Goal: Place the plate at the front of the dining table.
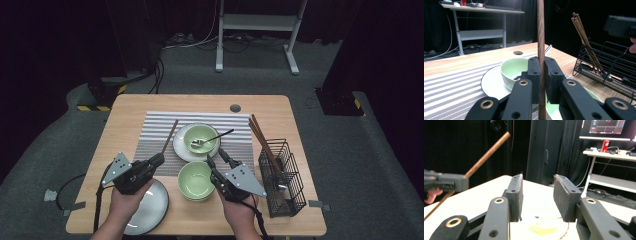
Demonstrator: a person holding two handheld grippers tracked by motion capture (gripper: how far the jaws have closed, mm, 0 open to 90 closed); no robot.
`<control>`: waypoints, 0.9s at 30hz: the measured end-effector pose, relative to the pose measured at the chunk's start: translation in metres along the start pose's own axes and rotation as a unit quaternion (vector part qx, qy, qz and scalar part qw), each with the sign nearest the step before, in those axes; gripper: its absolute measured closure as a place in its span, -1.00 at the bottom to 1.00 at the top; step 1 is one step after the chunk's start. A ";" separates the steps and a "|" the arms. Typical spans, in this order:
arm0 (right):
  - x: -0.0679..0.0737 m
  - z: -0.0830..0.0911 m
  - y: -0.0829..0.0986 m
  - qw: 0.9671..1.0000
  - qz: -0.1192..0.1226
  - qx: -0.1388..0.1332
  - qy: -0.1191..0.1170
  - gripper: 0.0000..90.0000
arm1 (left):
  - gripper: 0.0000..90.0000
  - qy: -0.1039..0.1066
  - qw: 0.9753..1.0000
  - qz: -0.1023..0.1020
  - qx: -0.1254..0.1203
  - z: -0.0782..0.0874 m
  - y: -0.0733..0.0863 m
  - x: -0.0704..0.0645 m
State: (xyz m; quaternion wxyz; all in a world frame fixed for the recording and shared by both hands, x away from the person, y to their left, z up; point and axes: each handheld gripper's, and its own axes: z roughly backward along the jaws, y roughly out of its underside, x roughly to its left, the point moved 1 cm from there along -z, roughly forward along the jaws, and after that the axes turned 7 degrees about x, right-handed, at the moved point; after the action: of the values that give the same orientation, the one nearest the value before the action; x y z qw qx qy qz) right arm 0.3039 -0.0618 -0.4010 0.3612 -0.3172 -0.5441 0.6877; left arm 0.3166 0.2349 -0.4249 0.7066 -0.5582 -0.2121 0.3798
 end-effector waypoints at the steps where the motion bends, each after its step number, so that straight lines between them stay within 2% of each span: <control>1: -0.001 0.001 0.002 1.000 -0.001 0.002 0.001 0.32 | 0.86 -0.002 1.000 0.004 0.000 -0.001 0.000 0.000; 11: -0.012 0.013 0.030 0.999 0.001 0.038 0.011 0.18 | 0.86 -0.014 1.000 0.020 0.009 -0.007 -0.004 0.005; 15: -0.016 0.016 0.043 0.999 -0.008 0.047 0.011 0.15 | 0.86 -0.023 0.999 0.022 0.023 -0.014 -0.008 0.006; 17: -0.017 0.016 0.047 0.999 -0.003 0.052 0.011 0.13 | 0.86 -0.026 0.999 0.023 0.028 -0.018 -0.008 0.007; 19: -0.019 0.017 0.049 0.998 -0.004 0.054 0.009 0.11 | 0.86 -0.030 0.999 0.029 0.034 -0.023 -0.008 0.009; 20: -0.019 0.018 0.051 0.998 -0.003 0.055 0.008 0.10 | 0.86 -0.030 0.998 0.047 0.025 -0.027 -0.008 0.008; 22: -0.020 0.019 0.053 0.998 -0.001 0.058 0.008 0.09 | 0.86 -0.035 0.998 0.048 0.030 -0.032 -0.008 0.011; 23: -0.021 0.020 0.055 0.998 -0.001 0.059 0.006 0.09 | 0.86 -0.037 0.998 0.035 0.045 -0.032 -0.008 0.013; 24: -0.021 0.020 0.056 0.998 -0.002 0.060 0.006 0.09 | 0.86 -0.040 0.997 0.048 0.035 -0.036 -0.009 0.013; 25: -0.022 0.021 0.057 0.998 -0.001 0.062 0.006 0.09 | 0.86 -0.040 0.997 0.048 0.037 -0.038 -0.009 0.013; 26: -0.022 0.021 0.058 0.998 0.000 0.063 0.006 0.09 | 0.86 -0.042 0.997 0.037 0.051 -0.038 -0.010 0.017; 27: -0.022 0.022 0.059 0.998 -0.003 0.064 0.005 0.10 | 0.86 -0.041 0.997 0.039 0.052 -0.039 -0.010 0.017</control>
State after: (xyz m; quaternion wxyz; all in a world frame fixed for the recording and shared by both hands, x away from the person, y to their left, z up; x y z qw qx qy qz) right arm 0.2884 -0.1001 -0.4535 0.3861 -0.2951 -0.4978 0.7184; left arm 0.3589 0.2226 -0.4286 0.7102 -0.5123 -0.1988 0.4400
